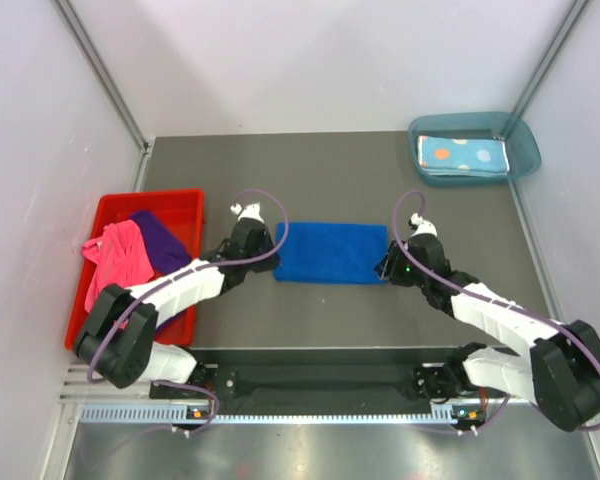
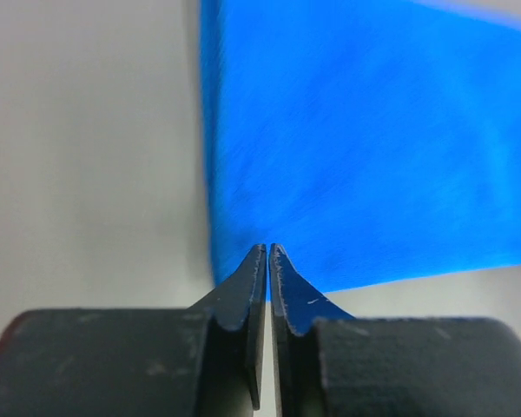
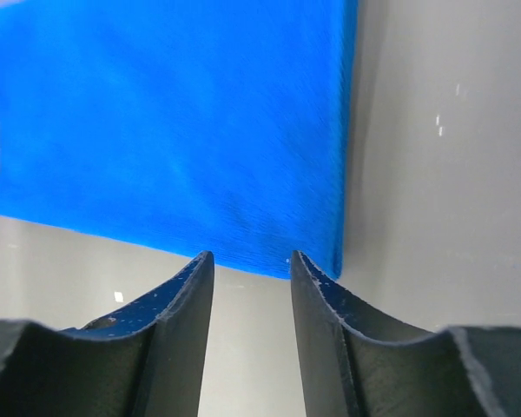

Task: Fold and stack the towels
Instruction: Fold the towel, then neatly place the folded towel into the bin

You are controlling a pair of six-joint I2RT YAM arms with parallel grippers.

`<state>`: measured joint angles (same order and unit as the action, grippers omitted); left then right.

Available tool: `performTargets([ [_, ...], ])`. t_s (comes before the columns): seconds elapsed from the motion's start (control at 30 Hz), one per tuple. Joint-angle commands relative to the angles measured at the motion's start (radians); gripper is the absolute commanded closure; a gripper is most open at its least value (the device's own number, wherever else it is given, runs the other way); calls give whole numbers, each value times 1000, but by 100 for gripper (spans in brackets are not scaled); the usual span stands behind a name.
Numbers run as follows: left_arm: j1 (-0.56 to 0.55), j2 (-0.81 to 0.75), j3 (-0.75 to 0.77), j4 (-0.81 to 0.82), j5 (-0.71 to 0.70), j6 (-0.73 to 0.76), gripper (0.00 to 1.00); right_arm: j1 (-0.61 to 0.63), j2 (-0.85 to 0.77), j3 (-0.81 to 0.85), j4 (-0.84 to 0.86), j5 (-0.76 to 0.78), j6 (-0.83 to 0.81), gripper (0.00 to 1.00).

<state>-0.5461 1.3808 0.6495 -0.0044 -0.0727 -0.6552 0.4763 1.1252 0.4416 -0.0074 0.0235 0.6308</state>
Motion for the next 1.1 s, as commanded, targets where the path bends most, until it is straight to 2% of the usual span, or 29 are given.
performTargets([
  [0.0,-5,-60,128,-118,-38,66,88,-18,-73,81,-69,10,-36,59],
  [0.13,-8,-52,194,-120,2,85,85,-50,-84,127,-97,46,-69,55],
  [0.3,-63,49,240,-28,98,81,85,-131,16,186,-77,-11,-117,54],
  [0.4,-100,135,254,49,109,71,85,-180,99,216,-51,-48,-137,52],
  [0.7,-149,337,205,175,123,20,87,-200,284,232,32,-94,-172,46],
  [0.87,-161,405,213,159,114,8,89,-200,352,232,46,-91,-177,45],
  [1.07,-166,411,216,104,85,5,91,-179,401,249,55,-82,-181,43],
])
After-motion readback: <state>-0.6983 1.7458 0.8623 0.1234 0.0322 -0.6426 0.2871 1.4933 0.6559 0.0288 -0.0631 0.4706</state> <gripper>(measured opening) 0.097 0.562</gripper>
